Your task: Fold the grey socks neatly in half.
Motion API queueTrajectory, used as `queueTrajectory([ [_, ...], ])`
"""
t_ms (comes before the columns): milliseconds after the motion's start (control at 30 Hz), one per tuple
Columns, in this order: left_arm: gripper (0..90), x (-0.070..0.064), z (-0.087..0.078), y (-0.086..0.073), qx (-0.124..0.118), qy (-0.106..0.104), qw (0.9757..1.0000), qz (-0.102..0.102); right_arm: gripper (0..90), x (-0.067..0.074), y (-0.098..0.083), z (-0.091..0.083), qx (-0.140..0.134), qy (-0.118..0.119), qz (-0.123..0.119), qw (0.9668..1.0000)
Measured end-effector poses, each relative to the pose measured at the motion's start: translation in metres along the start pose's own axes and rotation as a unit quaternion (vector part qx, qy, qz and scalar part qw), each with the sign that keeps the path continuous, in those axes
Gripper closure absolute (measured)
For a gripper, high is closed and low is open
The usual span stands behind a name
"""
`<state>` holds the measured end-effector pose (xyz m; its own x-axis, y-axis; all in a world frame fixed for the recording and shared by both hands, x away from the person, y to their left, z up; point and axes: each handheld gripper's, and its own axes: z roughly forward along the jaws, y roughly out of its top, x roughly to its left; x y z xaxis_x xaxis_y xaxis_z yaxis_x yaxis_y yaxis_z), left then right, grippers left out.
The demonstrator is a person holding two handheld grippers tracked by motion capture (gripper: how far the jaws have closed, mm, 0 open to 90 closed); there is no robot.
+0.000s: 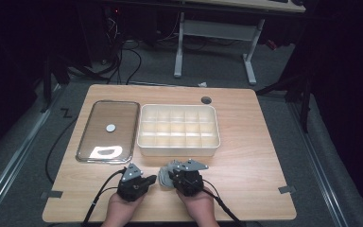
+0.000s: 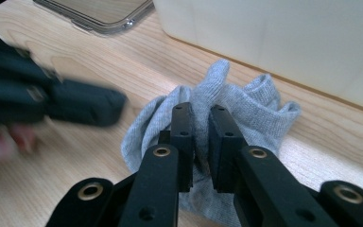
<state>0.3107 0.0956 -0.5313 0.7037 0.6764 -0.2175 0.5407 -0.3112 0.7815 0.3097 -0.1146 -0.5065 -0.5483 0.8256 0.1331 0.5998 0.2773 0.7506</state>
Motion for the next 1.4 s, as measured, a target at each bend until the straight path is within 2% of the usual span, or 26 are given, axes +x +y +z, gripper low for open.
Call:
queueTrajectory([
  [33, 89.5, -0.004, 0.003, -0.001, 0.009, 0.009, 0.9998, 0.018, 82.7, 0.003, 0.002, -0.005, -0.005, 0.006, -0.003, 1.0000],
  [100, 89.6, -0.006, 0.004, -0.001, 0.009, 0.010, 0.9996, 0.026, 82.6, 0.006, 0.003, -0.010, -0.009, 0.012, -0.006, 0.9999],
  [133, 89.6, -0.006, 0.004, -0.001, 0.009, 0.010, 0.9996, 0.026, 82.6, 0.006, 0.003, -0.010, -0.009, 0.012, -0.006, 0.9999],
  [167, 89.5, -0.007, 0.005, -0.002, 0.011, 0.013, 0.9995, 0.027, 82.6, 0.009, 0.003, -0.011, -0.004, 0.025, -0.010, 0.9996],
  [233, 87.6, -0.006, 0.005, -0.001, 0.013, 0.013, 0.9996, 0.024, 82.6, 0.011, 0.000, -0.009, 0.006, 0.031, -0.012, 0.9994],
  [367, 83.6, -0.003, 0.005, -0.001, 0.014, 0.012, 0.9997, 0.014, 80.4, 0.012, -0.007, 0.006, 0.025, 0.046, -0.009, 0.9986],
  [467, 82.6, -0.003, 0.004, -0.001, 0.011, 0.011, 0.9998, 0.010, 75.1, 0.010, -0.008, 0.006, 0.019, 0.058, 0.001, 0.9981],
  [533, 81.9, -0.002, 0.004, -0.001, 0.010, 0.010, 0.9999, 0.007, 69.8, 0.010, -0.005, -0.008, -0.002, 0.055, 0.000, 0.9985],
  [633, 80.9, -0.001, 0.004, -0.001, 0.010, 0.010, 0.9999, 0.007, 67.9, 0.007, -0.003, -0.028, -0.025, 0.034, -0.009, 0.9990],
  [733, 80.1, -0.001, 0.004, -0.001, 0.009, 0.011, 0.9999, 0.007, 67.4, 0.004, -0.007, -0.039, -0.031, 0.011, -0.015, 0.9993],
  [767, 80.0, -0.002, 0.005, -0.001, 0.009, 0.011, 0.9999, 0.007, 67.0, 0.004, -0.009, -0.038, -0.026, 0.003, -0.020, 0.9994],
  [800, 79.9, -0.002, 0.005, -0.001, 0.009, 0.011, 0.9999, 0.007, 67.0, 0.004, -0.009, -0.038, -0.026, 0.003, -0.020, 0.9994],
  [867, 79.9, -0.002, 0.005, 0.000, 0.011, 0.011, 0.9998, 0.011, 64.9, 0.005, -0.014, -0.028, -0.008, 0.003, -0.024, 0.9997],
  [933, 79.9, -0.002, 0.005, 0.000, 0.010, 0.012, 0.9998, 0.012, 64.3, 0.006, -0.014, -0.024, -0.006, 0.002, -0.023, 0.9997],
  [967, 79.9, -0.003, 0.005, -0.001, 0.011, 0.012, 0.9998, 0.014, 64.7, 0.007, -0.013, -0.015, 0.000, -0.004, -0.027, 0.9996],
  [1033, 79.9, -0.003, 0.005, -0.001, 0.011, 0.011, 0.9998, 0.013, 66.9, 0.005, -0.012, -0.008, 0.007, -0.019, -0.028, 0.9994],
  [1067, 79.9, -0.003, 0.005, -0.001, 0.011, 0.011, 0.9998, 0.013, 66.9, 0.005, -0.012, -0.008, 0.007, -0.019, -0.028, 0.9994],
  [1133, 80.0, -0.003, 0.006, -0.001, 0.011, 0.010, 0.9998, 0.013, 74.1, 0.004, -0.012, -0.003, 0.014, -0.018, -0.028, 0.9994],
  [1167, 80.1, -0.003, 0.006, -0.001, 0.013, 0.009, 0.9998, 0.013, 84.8, 0.004, -0.012, 0.001, 0.024, -0.014, -0.030, 0.9992],
  [1200, 80.5, -0.003, 0.006, -0.001, 0.015, 0.006, 0.9998, 0.012, 88.2, 0.005, -0.012, 0.001, 0.021, -0.014, -0.028, 0.9993],
  [1400, 82.5, -0.003, 0.007, 0.000, 0.020, 0.006, 0.9997, 0.014, 88.7, 0.015, 0.001, -0.014, -0.028, -0.018, -0.035, 0.9988],
])
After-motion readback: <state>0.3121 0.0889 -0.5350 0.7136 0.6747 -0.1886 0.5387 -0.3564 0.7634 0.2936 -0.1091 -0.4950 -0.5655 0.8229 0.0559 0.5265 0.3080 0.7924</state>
